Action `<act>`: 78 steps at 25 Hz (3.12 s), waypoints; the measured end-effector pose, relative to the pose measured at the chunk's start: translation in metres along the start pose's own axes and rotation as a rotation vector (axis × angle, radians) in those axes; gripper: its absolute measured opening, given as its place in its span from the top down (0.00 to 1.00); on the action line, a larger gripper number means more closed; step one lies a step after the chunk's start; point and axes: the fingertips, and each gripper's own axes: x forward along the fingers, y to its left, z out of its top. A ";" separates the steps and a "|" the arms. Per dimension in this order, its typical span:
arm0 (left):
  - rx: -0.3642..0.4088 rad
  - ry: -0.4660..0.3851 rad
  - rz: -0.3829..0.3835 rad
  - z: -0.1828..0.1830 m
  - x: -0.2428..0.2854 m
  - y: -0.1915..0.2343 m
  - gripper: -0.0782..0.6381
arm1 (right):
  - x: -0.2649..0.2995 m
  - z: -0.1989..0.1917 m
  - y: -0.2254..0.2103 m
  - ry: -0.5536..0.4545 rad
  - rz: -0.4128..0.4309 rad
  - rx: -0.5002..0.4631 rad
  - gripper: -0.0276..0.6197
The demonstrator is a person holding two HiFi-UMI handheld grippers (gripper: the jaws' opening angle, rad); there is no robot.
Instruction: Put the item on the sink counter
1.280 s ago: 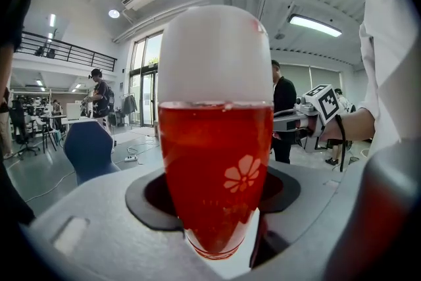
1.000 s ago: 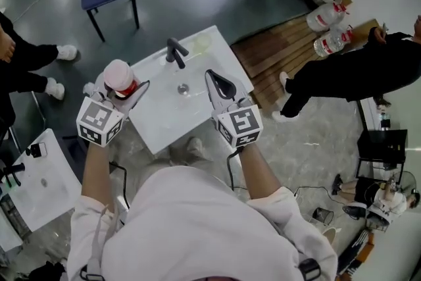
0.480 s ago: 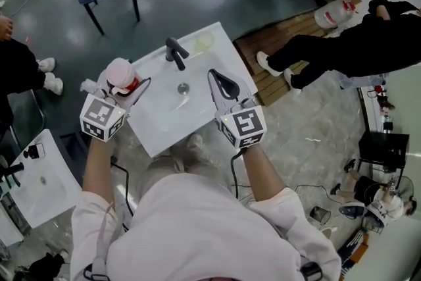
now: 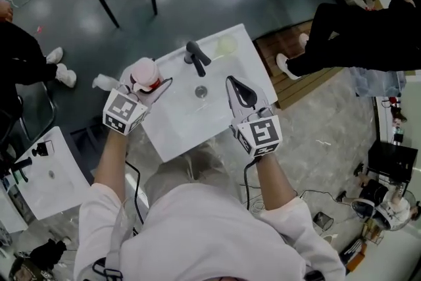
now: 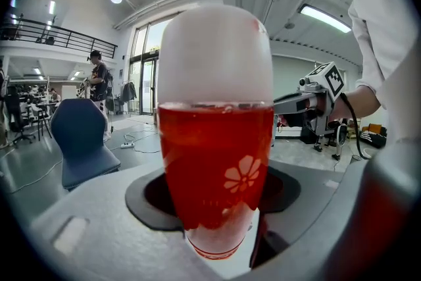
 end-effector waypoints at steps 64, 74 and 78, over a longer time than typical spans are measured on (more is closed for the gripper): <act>0.059 -0.014 -0.003 -0.133 0.089 0.053 0.47 | 0.058 -0.104 -0.017 0.169 0.027 0.005 0.95; 0.043 -0.006 -0.001 -0.130 0.084 0.055 0.35 | 0.058 -0.095 -0.015 0.150 0.036 -0.008 0.95; 0.037 -0.003 -0.001 -0.132 0.082 0.056 0.35 | 0.058 -0.094 -0.011 0.151 0.043 -0.009 0.95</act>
